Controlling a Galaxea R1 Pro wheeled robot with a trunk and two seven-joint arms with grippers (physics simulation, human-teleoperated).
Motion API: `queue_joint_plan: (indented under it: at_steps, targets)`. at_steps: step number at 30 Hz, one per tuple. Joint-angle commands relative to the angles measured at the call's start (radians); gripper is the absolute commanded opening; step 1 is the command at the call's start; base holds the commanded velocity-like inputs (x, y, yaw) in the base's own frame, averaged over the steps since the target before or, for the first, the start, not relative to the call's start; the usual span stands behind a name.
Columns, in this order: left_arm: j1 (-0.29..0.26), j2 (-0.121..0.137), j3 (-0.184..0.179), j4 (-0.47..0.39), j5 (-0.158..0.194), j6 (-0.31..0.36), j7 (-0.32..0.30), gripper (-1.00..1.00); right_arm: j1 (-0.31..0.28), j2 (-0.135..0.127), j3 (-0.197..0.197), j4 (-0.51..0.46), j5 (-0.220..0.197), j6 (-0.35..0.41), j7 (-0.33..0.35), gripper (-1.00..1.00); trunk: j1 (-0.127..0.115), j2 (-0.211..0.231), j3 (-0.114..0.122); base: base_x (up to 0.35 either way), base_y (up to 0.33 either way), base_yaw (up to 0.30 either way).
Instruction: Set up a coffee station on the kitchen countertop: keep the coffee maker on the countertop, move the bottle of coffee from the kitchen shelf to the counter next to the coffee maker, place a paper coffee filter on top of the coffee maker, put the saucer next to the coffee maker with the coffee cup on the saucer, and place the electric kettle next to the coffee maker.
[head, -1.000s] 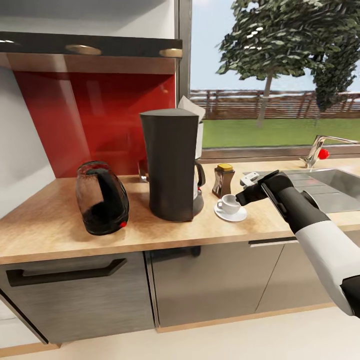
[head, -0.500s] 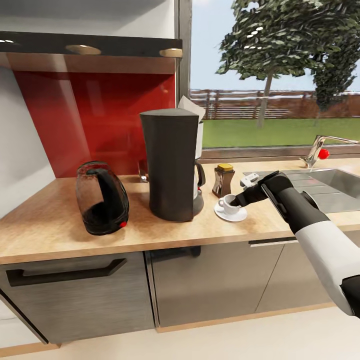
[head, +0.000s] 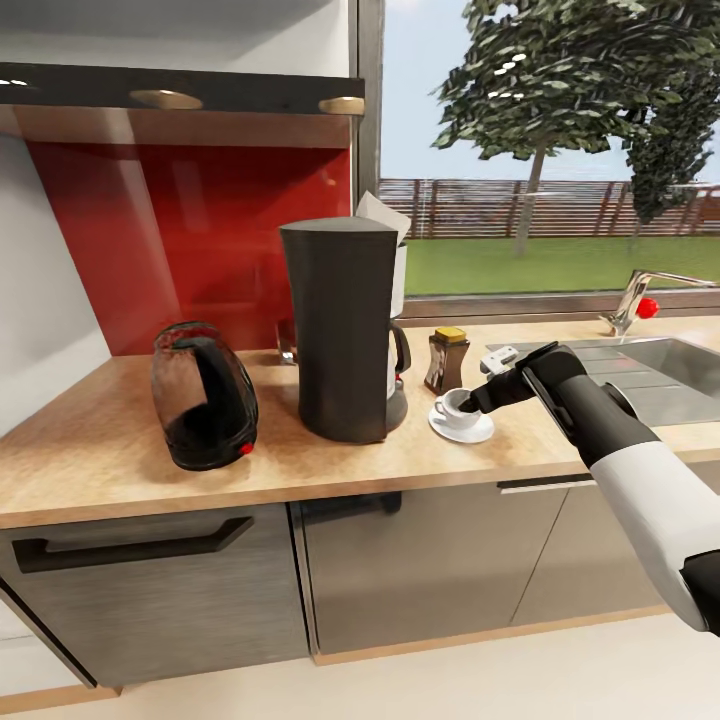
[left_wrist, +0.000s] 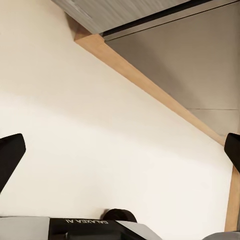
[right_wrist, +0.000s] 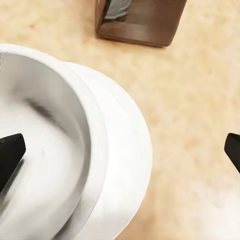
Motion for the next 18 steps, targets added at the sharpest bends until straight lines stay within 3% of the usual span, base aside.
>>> queue_joint_plan:
  at_steps: [1, 18]
  targets:
    - [0.0, 0.0, 0.008, 0.0, -0.004, 0.008, -0.004, 1.0, -0.001, -0.001, 0.002, -0.001, 0.01, 0.001, 0.009, 1.0, 0.0, -0.001, -0.001, 0.0, 0.0, 0.0]
    - [0.0, 0.0, 0.007, 0.0, -0.004, 0.009, -0.004, 1.0, -0.001, -0.001, -0.001, -0.002, 0.009, 0.001, 0.009, 1.0, -0.058, 0.104, 0.046, 0.0, 0.0, 0.0]
